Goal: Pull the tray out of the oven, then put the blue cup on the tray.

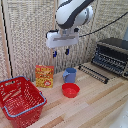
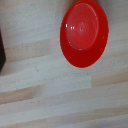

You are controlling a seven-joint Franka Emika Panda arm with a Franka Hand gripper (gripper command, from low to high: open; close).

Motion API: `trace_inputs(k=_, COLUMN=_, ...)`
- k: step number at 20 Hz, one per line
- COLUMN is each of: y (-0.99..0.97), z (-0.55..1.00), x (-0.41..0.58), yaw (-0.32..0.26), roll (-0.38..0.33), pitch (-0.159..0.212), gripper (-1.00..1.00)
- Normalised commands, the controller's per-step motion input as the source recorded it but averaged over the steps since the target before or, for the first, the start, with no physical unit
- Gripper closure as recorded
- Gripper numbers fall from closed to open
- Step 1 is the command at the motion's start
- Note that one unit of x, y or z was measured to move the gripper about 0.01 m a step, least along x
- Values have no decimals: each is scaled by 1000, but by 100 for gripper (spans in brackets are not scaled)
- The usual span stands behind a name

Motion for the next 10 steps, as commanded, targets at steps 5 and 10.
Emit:
trace_inputs(k=5, y=226, z=-5, x=121, yaw=11, roll=-327, pitch=2, gripper=-100)
trace_inputs(k=10, y=127, z=0, x=212, yaw=33, roll=-375, pitch=12, gripper=-100)
